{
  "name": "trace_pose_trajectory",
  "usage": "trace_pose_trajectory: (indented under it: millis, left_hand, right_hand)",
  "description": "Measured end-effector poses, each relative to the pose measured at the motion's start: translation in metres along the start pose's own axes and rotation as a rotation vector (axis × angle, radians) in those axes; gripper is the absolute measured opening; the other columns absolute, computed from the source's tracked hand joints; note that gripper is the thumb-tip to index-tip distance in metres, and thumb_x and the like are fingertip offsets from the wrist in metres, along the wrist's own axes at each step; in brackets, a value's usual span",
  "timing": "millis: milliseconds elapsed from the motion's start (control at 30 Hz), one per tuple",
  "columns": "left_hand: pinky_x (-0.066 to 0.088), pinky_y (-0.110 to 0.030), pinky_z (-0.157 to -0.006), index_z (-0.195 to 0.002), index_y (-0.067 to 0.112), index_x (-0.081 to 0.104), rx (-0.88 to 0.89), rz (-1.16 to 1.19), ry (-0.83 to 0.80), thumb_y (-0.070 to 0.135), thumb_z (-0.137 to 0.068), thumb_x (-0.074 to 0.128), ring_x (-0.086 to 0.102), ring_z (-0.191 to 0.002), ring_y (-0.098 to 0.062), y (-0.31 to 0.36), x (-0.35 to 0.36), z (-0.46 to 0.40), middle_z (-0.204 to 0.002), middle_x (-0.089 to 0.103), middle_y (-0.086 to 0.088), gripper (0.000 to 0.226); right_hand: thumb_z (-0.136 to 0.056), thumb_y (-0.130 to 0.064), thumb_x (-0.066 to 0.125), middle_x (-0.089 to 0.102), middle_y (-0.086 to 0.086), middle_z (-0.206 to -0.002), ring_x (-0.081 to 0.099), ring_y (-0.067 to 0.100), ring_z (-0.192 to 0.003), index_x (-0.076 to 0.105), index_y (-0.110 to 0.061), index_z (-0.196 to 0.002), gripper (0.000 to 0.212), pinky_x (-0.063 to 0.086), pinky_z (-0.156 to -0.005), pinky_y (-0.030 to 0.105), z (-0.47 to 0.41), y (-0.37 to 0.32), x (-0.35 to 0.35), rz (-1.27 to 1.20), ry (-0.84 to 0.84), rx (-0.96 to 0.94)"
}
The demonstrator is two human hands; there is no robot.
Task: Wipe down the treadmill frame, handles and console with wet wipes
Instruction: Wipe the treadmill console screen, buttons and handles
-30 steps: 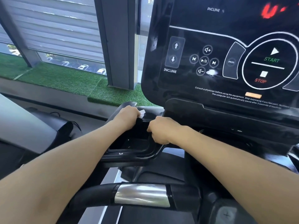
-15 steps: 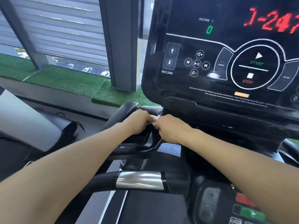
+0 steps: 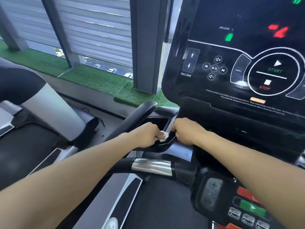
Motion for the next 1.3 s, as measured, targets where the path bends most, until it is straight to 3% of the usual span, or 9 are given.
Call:
trace_pose_trajectory:
  millis: [67,133,200,300,400,533,733,1033,1300]
  left_hand:
    - [0.039,-0.011,-0.089,-0.109,0.013,0.070,-0.004,0.029,-0.010,0.017,-0.095,0.051,0.062,-0.105,-0.014,0.002,0.000,0.010,-0.111,0.070,0.002,0.024]
    - [0.047,-0.021,-0.083,-0.089,0.031,0.075,-0.029,0.011,-0.011,0.028,-0.091,0.052,0.061,-0.079,-0.011,0.001,-0.001,0.016,-0.084,0.072,0.003,0.023]
    - [0.050,-0.030,-0.074,-0.058,0.012,0.054,-0.049,0.020,0.016,0.041,-0.089,0.053,0.054,-0.062,-0.010,0.001,-0.005,0.019,-0.065,0.064,-0.001,0.043]
    - [0.050,-0.024,-0.071,-0.063,0.015,0.072,-0.063,0.058,0.098,0.042,-0.087,0.063,0.067,-0.074,-0.011,0.001,-0.010,0.019,-0.075,0.074,0.000,0.037]
    - [0.050,-0.035,-0.072,-0.072,0.010,0.076,-0.076,0.033,0.148,0.034,-0.081,0.070,0.067,-0.076,-0.022,0.001,-0.012,0.019,-0.076,0.073,-0.006,0.026]
    - [0.045,-0.026,-0.084,-0.093,0.011,0.077,-0.125,-0.025,0.164,0.019,-0.078,0.075,0.066,-0.092,-0.016,-0.023,-0.022,0.034,-0.095,0.074,-0.001,0.017]
    - [0.043,-0.018,-0.078,-0.092,0.011,0.077,-0.178,-0.001,0.173,0.014,-0.076,0.076,0.066,-0.090,-0.013,-0.042,-0.025,0.038,-0.092,0.074,0.000,0.016]
    - [0.040,-0.005,-0.083,-0.093,0.014,0.077,-0.217,0.381,0.249,0.009,-0.076,0.077,0.064,-0.088,0.001,-0.066,-0.017,0.054,-0.086,0.072,0.011,0.018]
    - [0.036,0.004,-0.073,-0.097,0.012,0.076,-0.334,0.193,0.214,0.007,-0.078,0.076,0.061,-0.089,-0.005,-0.103,-0.027,0.066,-0.098,0.073,-0.001,0.020]
  right_hand:
    - [-0.076,0.004,0.046,0.064,0.011,-0.096,0.062,0.029,-0.075,0.067,-0.008,-0.090,0.027,0.047,-0.058,0.032,-0.001,-0.002,0.002,-0.006,-0.011,-0.014]
    - [-0.077,0.004,0.046,0.065,0.010,-0.102,0.064,0.030,-0.082,0.067,-0.008,-0.094,0.030,0.050,-0.062,0.033,-0.003,-0.005,0.003,-0.015,-0.006,-0.034]
    - [-0.079,0.002,0.046,0.065,0.011,-0.109,0.065,0.031,-0.094,0.068,-0.009,-0.104,0.035,0.056,-0.075,0.038,-0.005,-0.009,0.004,-0.014,-0.007,-0.056]
    - [-0.081,0.001,0.047,0.064,0.010,-0.115,0.064,0.031,-0.100,0.066,-0.010,-0.110,0.036,0.056,-0.082,0.043,-0.007,-0.019,0.006,-0.001,-0.023,-0.089]
    - [-0.083,0.001,0.048,0.064,0.009,-0.113,0.064,0.029,-0.095,0.066,-0.009,-0.111,0.035,0.057,-0.078,0.038,-0.006,-0.034,0.008,0.014,-0.035,-0.133]
    - [-0.081,0.005,0.047,0.066,0.011,-0.108,0.064,0.029,-0.093,0.068,-0.008,-0.108,0.037,0.056,-0.071,0.037,-0.006,-0.044,0.015,0.068,-0.041,-0.184]
    - [-0.081,0.005,0.047,0.064,0.013,-0.110,0.063,0.031,-0.096,0.068,-0.006,-0.108,0.036,0.056,-0.072,0.038,-0.011,-0.045,0.018,0.087,-0.036,-0.213]
    - [-0.087,0.002,0.046,0.051,0.006,-0.111,0.053,0.026,-0.081,0.068,-0.010,-0.109,0.033,0.046,-0.062,0.033,-0.010,-0.053,0.014,0.100,-0.056,-0.239]
    - [-0.091,-0.001,0.043,0.045,0.004,-0.110,0.040,0.021,-0.083,0.063,-0.015,-0.119,0.037,0.037,-0.063,0.030,-0.004,-0.056,0.013,0.123,-0.077,-0.232]
Point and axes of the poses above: each hand's wrist, its own z-axis away from the middle knuckle, its own x-axis out of the palm, y = z × x, the point moved 9 cm from there along -z, towards the middle knuckle
